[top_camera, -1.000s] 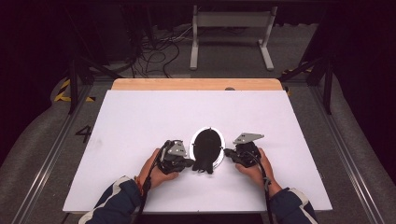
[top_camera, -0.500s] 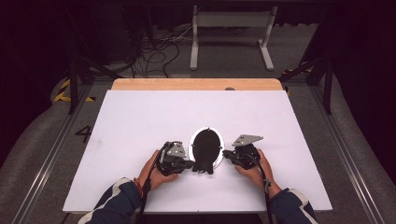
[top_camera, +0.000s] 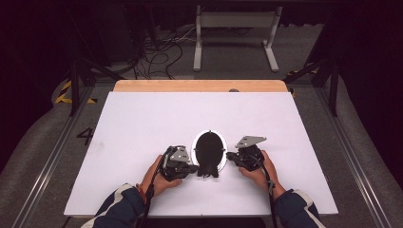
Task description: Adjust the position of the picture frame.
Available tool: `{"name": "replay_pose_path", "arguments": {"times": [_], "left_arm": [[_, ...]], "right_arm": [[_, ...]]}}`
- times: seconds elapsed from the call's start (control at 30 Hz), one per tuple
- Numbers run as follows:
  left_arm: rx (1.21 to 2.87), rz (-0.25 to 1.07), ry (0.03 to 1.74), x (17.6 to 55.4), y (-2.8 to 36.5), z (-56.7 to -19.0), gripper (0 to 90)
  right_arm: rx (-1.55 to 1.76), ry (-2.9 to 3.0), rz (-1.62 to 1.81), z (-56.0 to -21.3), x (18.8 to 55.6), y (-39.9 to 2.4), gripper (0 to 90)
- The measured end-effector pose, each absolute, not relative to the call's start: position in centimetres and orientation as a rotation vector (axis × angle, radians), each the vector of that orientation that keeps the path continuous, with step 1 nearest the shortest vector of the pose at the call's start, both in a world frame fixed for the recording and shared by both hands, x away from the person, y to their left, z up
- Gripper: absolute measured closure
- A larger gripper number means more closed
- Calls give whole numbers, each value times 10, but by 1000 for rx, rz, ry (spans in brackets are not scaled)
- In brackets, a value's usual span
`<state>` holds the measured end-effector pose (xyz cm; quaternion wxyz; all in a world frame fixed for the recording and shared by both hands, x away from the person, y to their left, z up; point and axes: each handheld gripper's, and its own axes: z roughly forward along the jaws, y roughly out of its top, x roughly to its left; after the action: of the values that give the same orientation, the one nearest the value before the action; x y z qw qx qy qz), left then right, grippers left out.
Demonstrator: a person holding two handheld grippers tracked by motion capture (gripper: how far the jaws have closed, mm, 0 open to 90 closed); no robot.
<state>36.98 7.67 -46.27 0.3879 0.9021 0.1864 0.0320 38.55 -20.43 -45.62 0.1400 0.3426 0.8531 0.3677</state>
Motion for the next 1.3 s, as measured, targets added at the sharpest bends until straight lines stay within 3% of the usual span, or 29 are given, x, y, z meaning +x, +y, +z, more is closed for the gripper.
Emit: {"name": "replay_pose_path", "arguments": {"times": [0.7, 0.87, 0.97, 1.2, 1.23, 1.3], "left_arm": [[2299, 100, 436, 370, 79, -464, 869], [2292, 109, 422, 370, 80, -464, 848], [2291, 142, 405, 366, 83, -462, 790], [2216, 220, 408, 358, 104, -454, 550], [2207, 235, 419, 356, 110, -452, 550], [2202, 266, 427, 352, 119, -451, 445]], "right_arm": [[958, 2501, 1060, -455, 367, -200, 867], [929, 2531, 1069, -455, 357, -197, 823], [912, 2547, 1077, -455, 354, -196, 779], [913, 2524, 1140, -449, 349, -201, 623], [911, 2522, 1145, -448, 348, -203, 588], [893, 2514, 1160, -445, 345, -206, 476]]}}
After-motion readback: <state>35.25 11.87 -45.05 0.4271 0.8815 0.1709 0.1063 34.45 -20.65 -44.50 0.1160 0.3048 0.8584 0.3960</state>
